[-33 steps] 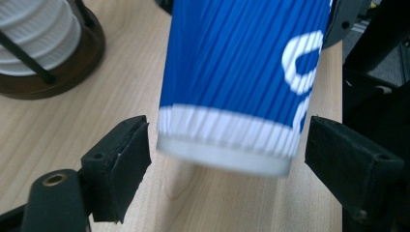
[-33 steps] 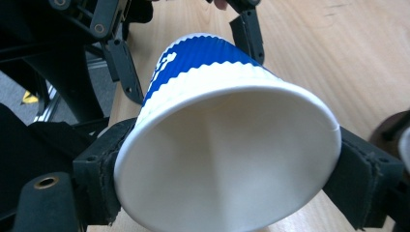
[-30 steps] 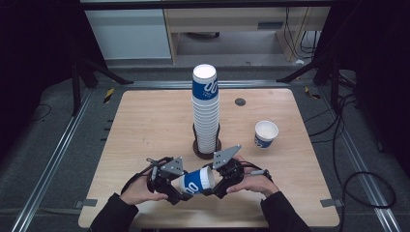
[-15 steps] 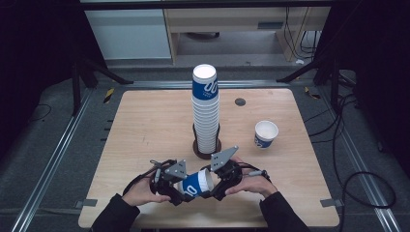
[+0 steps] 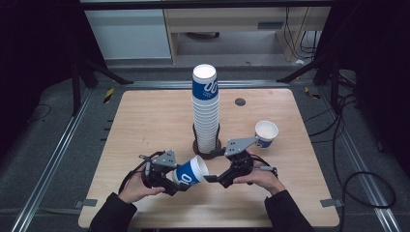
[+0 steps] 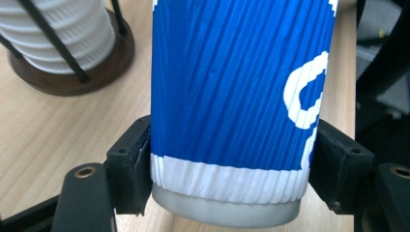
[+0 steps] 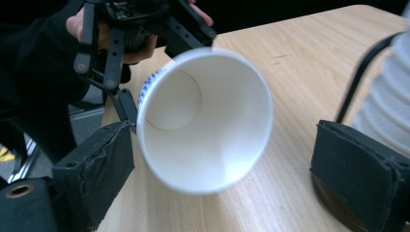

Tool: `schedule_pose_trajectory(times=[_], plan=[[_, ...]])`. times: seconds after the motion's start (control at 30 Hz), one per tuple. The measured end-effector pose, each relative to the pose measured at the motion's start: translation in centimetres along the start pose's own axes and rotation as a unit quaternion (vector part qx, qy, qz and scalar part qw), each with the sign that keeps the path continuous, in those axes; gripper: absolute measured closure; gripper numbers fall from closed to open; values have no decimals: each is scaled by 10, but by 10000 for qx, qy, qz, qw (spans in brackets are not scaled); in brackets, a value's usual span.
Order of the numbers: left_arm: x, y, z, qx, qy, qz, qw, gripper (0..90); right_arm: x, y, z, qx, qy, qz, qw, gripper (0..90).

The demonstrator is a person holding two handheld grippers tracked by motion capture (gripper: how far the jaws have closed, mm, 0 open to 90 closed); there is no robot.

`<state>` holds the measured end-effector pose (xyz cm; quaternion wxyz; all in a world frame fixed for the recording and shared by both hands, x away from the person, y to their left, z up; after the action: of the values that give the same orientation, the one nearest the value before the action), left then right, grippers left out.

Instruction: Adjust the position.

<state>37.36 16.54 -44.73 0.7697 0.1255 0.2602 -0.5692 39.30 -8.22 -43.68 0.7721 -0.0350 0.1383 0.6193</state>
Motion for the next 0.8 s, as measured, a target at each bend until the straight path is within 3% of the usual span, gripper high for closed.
schedule_pose_trajectory(times=[0.3,0.53,0.8], plan=[[-10,1,6,-127,-697,55,9975,269,-6,-5,1,257,-217,-91,9994,62],[-7,-3,7,-73,-798,-6,9968,269,-6,-3,5,416,-470,104,9980,63],[-1,-8,8,1,-799,-87,9968,269,2,1,3,469,-428,243,9977,61]])
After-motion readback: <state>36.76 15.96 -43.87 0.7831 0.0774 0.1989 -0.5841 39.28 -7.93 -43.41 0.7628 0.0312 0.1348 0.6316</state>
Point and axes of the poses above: each handheld gripper's, and its own axes: x roughly forward along the jaws, z roughly out of its top, y roughly to its left, the point moved 2 cm from there along x, roughly forward along the jaws, and after that the axes turned 10 degrees about -y, right-handed, at the moved point
